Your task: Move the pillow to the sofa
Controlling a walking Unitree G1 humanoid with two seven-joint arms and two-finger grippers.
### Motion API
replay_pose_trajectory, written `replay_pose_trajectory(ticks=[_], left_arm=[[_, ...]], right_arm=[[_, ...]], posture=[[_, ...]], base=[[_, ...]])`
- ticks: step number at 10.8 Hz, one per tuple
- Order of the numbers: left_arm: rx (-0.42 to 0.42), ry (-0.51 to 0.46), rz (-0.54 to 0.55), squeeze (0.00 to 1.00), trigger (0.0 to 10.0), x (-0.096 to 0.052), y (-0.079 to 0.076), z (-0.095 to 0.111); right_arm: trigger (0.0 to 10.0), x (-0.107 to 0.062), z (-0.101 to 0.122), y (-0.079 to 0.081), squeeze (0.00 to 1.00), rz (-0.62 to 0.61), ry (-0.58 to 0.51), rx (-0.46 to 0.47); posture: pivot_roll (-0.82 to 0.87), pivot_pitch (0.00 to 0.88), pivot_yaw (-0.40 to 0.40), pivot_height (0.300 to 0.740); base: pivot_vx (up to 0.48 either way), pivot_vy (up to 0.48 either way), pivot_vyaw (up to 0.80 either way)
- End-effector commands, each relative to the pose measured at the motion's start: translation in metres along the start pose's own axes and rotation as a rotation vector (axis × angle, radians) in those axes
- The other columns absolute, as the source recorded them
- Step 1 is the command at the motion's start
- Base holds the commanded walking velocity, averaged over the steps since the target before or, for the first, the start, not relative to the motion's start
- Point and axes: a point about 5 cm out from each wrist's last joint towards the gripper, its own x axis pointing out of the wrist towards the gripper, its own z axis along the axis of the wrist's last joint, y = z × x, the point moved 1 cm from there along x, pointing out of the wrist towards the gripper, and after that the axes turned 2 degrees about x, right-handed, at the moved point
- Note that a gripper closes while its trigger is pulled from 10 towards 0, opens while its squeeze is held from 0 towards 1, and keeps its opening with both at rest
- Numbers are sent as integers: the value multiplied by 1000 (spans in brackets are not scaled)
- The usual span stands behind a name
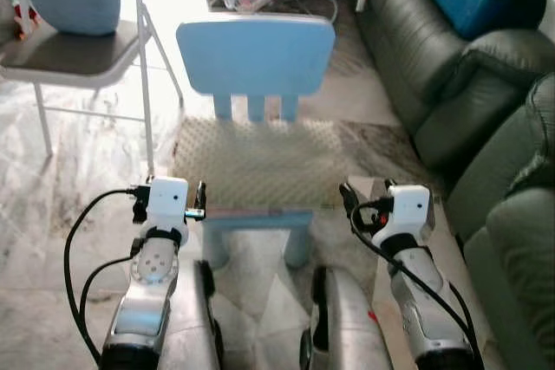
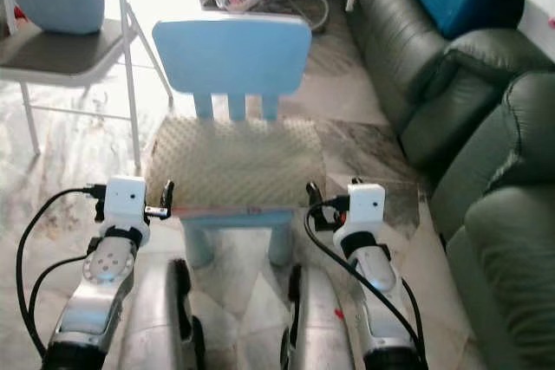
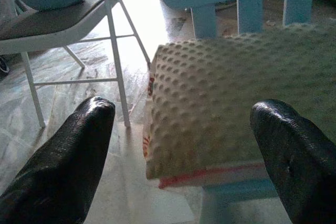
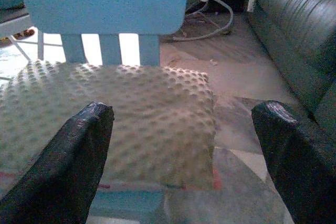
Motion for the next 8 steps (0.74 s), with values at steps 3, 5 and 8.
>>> replay_pose_trajectory(ticks=[3, 5, 8], left_arm=[[4, -6, -8, 0, 10000, -1, -1, 1], [1, -14, -11, 0, 10000, -1, 0, 1], [-44, -11, -23, 1000, 10000, -2, -1, 1]], right_arm=[[10000, 2, 1, 1, 0, 25, 4, -17], [10000, 3, 0, 4, 0, 42, 7, -26], [10000, 3, 1, 9, 1000, 81, -1, -21]], posture=[[-48, 111, -44, 521], [-45, 111, -46, 521], [-45, 107, -46, 521]], base=[[0, 0, 0], [0, 0, 0], [0, 0, 0]])
